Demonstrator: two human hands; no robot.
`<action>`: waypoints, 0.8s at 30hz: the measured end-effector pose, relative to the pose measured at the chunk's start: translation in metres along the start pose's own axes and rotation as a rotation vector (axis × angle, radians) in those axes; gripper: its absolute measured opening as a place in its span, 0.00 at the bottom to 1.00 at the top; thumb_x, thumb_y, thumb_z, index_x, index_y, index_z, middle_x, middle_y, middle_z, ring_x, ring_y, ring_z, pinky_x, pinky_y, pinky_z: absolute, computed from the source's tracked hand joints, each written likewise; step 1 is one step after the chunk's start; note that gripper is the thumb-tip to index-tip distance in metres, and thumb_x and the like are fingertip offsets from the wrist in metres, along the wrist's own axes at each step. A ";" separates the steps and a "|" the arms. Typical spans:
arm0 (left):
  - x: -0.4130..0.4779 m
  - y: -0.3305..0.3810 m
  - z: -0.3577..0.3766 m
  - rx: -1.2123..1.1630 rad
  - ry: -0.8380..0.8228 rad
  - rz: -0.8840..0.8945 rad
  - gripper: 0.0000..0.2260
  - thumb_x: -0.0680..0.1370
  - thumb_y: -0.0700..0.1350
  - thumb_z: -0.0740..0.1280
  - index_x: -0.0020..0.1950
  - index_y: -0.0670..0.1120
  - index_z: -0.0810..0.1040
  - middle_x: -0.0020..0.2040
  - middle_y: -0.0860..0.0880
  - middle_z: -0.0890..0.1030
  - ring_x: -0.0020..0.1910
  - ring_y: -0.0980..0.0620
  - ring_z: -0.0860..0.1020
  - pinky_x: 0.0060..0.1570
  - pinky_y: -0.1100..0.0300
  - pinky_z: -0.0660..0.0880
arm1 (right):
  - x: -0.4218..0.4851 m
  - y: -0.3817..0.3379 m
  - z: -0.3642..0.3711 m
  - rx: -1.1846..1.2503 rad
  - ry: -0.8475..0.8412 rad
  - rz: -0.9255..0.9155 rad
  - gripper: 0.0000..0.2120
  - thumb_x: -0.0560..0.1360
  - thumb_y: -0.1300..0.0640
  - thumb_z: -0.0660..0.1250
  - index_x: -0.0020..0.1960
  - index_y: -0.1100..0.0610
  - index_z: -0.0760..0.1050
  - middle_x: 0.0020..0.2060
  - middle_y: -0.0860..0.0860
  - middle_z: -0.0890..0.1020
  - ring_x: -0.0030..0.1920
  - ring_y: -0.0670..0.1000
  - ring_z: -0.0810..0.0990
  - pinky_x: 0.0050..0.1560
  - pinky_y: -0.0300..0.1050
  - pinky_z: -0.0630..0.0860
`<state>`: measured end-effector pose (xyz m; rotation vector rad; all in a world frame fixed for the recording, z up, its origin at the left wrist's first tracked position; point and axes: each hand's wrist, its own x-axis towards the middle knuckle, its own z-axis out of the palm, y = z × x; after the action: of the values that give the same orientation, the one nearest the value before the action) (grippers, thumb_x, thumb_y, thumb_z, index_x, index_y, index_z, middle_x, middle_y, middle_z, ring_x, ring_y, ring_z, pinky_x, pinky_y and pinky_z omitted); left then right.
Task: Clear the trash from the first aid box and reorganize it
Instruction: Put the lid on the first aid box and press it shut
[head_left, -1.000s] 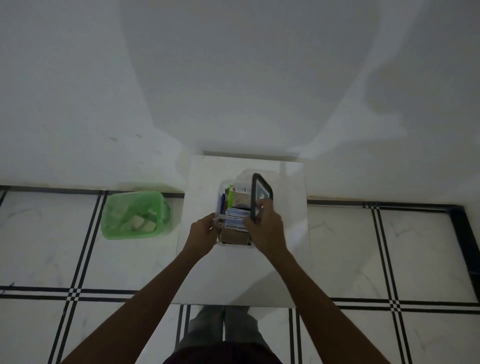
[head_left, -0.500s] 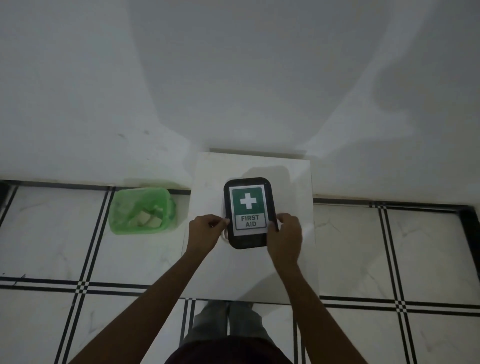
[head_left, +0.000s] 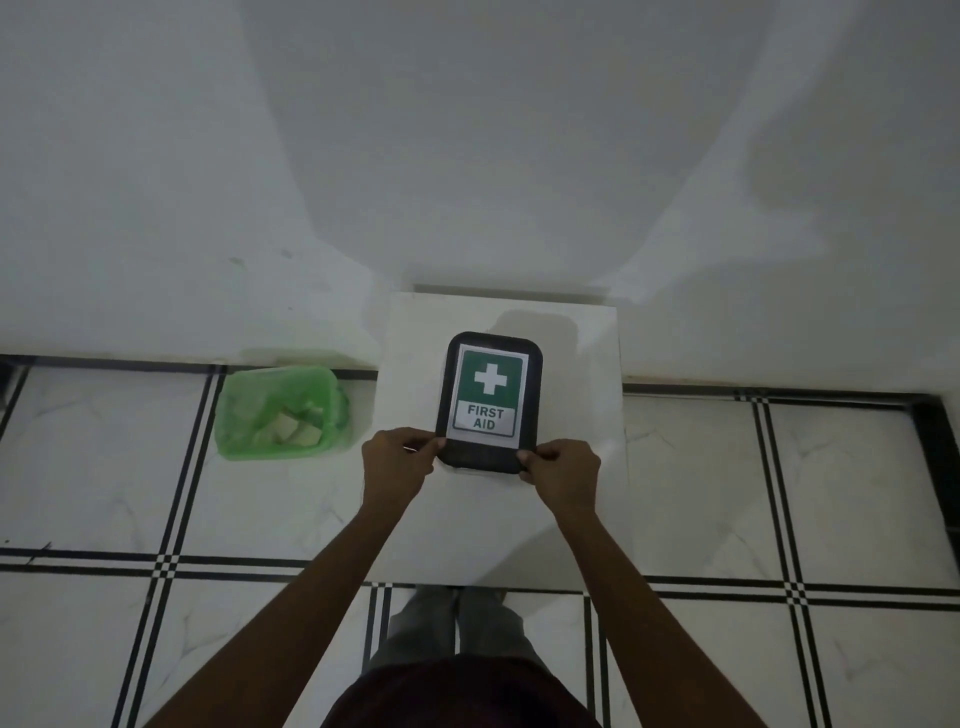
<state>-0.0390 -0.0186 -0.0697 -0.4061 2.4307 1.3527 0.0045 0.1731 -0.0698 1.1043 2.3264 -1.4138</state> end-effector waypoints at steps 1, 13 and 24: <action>0.000 -0.001 -0.001 -0.025 -0.005 -0.031 0.06 0.71 0.44 0.74 0.45 0.42 0.85 0.36 0.43 0.85 0.31 0.48 0.83 0.44 0.50 0.82 | 0.000 0.000 0.000 0.003 0.004 0.005 0.07 0.70 0.62 0.75 0.42 0.66 0.83 0.36 0.61 0.85 0.36 0.55 0.86 0.44 0.47 0.83; -0.003 -0.002 0.004 -0.272 -0.032 -0.312 0.06 0.68 0.36 0.75 0.43 0.36 0.83 0.40 0.37 0.84 0.37 0.43 0.84 0.43 0.53 0.83 | 0.007 0.001 -0.004 -0.055 -0.035 0.003 0.07 0.70 0.62 0.74 0.46 0.65 0.83 0.39 0.60 0.85 0.35 0.55 0.85 0.48 0.53 0.83; -0.005 -0.005 0.009 -0.326 -0.029 -0.292 0.06 0.71 0.34 0.72 0.46 0.35 0.81 0.41 0.38 0.83 0.40 0.42 0.83 0.45 0.51 0.82 | 0.007 -0.002 -0.005 0.016 -0.079 0.073 0.10 0.71 0.64 0.73 0.51 0.67 0.80 0.47 0.62 0.83 0.42 0.59 0.85 0.50 0.52 0.83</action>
<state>-0.0316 -0.0129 -0.0758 -0.7818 2.0283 1.6039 -0.0006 0.1802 -0.0690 1.1047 2.2018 -1.4256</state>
